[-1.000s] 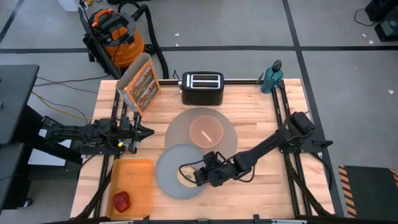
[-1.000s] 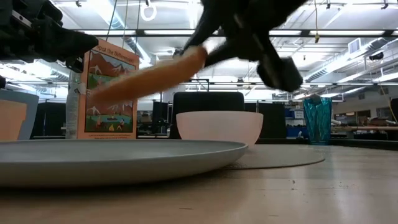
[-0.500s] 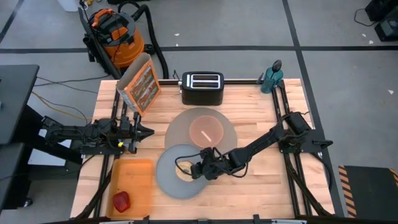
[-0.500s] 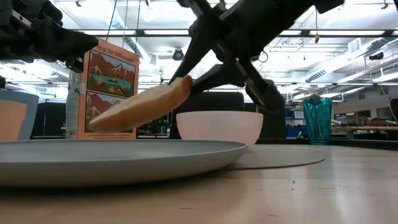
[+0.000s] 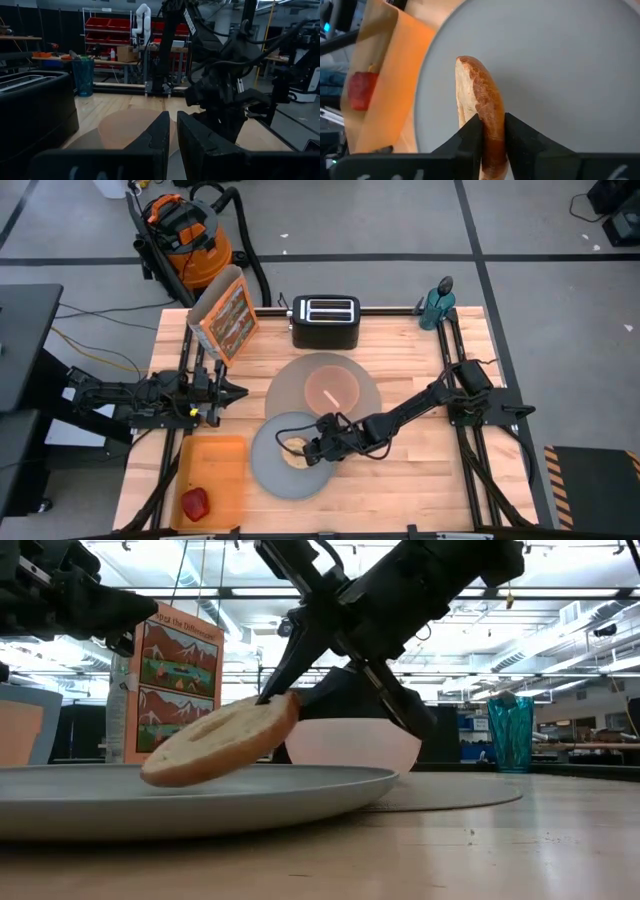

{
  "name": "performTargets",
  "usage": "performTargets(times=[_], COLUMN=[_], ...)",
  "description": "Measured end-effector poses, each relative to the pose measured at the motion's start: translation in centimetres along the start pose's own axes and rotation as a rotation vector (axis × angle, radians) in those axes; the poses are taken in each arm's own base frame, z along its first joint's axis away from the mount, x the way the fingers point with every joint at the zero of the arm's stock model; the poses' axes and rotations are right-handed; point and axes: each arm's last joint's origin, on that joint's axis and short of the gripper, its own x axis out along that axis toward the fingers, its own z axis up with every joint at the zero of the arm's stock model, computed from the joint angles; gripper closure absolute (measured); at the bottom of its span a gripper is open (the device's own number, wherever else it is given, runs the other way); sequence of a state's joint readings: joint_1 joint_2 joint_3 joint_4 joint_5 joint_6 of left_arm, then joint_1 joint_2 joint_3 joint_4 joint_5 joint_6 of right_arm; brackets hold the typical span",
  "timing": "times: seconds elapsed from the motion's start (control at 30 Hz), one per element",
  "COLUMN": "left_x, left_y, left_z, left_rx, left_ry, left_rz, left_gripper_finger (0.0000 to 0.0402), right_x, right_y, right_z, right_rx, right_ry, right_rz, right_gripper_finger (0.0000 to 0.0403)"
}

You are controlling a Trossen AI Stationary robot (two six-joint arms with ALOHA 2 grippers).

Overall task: Arrange a breakfast setting
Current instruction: Put the bagel on the gray plate, then put the red apple on the gray tablemat

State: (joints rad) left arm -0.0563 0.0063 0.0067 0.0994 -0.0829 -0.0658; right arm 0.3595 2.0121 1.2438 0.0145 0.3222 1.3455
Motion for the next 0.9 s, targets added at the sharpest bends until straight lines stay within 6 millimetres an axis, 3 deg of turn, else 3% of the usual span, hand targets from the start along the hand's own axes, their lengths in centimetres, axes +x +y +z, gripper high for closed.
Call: performTargets(times=[0.33,0.5,0.67,0.8,0.9], left_x=[0.0,0.0,0.0,0.0,-0.1], left_y=[0.0,0.0,0.0,0.0,-0.1], left_z=[0.0,0.0,0.1,0.8,1.2], left_rx=[0.0,0.0,-0.024,-0.318,-0.637], left_ry=[0.0,0.0,-0.009,-0.077,-0.121], left_rz=[0.0,0.0,-0.001,-0.018,-0.053], left_gripper_finger=[0.0359,0.0359,0.0359,0.0359,0.0359], right_x=[0.2,-1.1,-5.6,-10.8,-14.3], right_y=[0.0,0.8,2.8,4.1,4.4], right_z=[0.6,1.0,2.9,5.0,6.3], right_rx=[-0.094,-0.158,-0.287,-0.416,-0.473], right_ry=[0.036,0.092,0.086,0.045,-0.012], right_rz=[0.018,0.069,0.129,0.17,0.172], right_gripper_finger=[0.0214,0.0193,0.0194,0.0195,0.0195])
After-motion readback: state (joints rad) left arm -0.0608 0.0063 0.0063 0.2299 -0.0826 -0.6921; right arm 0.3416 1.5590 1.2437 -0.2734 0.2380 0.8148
